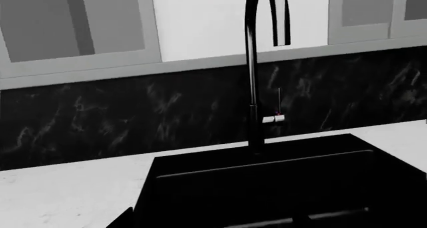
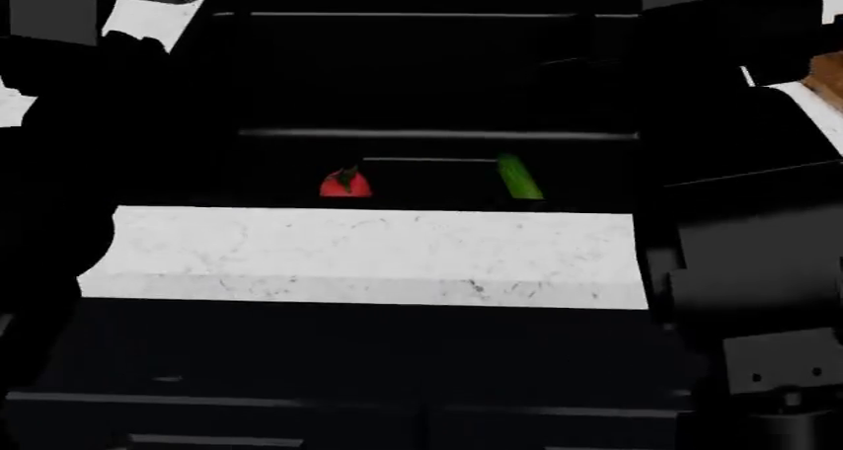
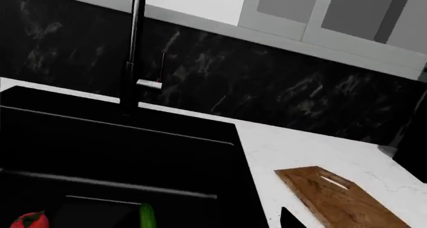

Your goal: Pick the vegetables from the sink and place them on the cutting board.

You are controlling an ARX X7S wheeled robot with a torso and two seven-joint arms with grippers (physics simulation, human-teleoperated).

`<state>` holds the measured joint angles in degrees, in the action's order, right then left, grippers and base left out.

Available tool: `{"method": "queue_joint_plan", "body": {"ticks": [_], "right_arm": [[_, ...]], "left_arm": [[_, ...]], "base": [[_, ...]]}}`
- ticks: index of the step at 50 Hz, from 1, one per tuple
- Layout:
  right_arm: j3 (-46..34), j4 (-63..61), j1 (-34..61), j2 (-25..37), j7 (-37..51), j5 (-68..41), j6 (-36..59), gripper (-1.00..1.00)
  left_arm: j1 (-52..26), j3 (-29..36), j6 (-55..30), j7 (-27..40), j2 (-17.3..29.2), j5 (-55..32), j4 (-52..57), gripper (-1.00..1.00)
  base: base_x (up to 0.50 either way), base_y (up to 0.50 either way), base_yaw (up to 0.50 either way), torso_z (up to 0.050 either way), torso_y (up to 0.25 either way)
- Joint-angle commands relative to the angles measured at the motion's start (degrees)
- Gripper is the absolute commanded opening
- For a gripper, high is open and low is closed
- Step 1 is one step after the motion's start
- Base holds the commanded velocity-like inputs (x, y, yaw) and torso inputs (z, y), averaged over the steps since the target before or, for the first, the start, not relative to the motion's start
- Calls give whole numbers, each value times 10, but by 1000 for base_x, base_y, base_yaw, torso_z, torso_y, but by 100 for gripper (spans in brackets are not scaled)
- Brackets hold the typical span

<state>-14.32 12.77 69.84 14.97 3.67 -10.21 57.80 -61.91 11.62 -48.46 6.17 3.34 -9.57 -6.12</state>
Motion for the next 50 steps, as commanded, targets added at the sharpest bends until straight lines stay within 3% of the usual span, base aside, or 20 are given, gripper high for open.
{"method": "queue_joint_plan", "body": {"ticks": [1,11,22,33,46,50], "right_arm": [[-38,244,81,-19,-48,2,25,100],[-69,247,94,-14,-70,4,56,100],[-71,228,87,-13,-79,-6,84,100],[-50,184,79,-8,-56,-6,53,100],[-51,176,73,-4,-57,-10,68,100],[-48,173,72,-2,-56,-11,68,100]], "left_arm": [[-51,57,-4,-20,10,14,-161,100],[-49,91,-31,-37,19,18,-234,100],[-55,71,-27,-27,22,6,-257,100],[-54,30,-24,-2,29,-13,-226,100],[-48,36,6,5,33,-10,-233,100],[-42,26,53,33,30,-1,-235,100]], "base": [[500,0,0,0,0],[500,0,0,0,0],[500,0,0,0,0],[500,0,0,0,1],[500,0,0,0,1],[500,0,0,0,3]]}}
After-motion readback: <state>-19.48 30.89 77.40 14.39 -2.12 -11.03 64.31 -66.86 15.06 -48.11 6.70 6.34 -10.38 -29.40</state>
